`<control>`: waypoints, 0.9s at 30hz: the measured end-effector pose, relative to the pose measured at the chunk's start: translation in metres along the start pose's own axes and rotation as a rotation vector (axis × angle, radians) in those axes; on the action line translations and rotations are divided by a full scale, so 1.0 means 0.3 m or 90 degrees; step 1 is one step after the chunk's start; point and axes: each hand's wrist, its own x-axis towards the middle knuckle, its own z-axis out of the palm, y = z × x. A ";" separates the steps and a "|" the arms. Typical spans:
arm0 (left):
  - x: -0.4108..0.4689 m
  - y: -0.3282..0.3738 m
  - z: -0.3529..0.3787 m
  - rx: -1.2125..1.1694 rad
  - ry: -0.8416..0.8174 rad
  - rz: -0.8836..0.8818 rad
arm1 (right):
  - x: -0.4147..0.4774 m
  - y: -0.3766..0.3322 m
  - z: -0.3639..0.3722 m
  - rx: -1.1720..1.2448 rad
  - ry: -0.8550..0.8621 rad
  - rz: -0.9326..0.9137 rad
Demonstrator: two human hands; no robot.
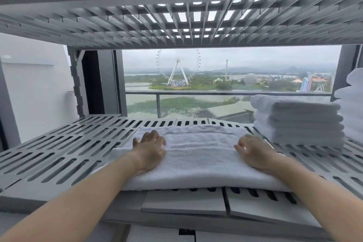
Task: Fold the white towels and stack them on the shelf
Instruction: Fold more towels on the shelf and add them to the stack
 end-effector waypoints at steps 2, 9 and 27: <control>0.020 0.058 -0.001 -0.055 0.022 0.073 | -0.003 -0.066 0.010 0.128 -0.006 -0.093; 0.060 0.166 0.086 -0.049 -0.133 0.164 | -0.012 -0.117 0.046 0.099 -0.220 -0.198; 0.339 0.246 0.095 -0.046 -0.189 0.005 | 0.345 -0.035 0.159 0.072 -0.241 -0.111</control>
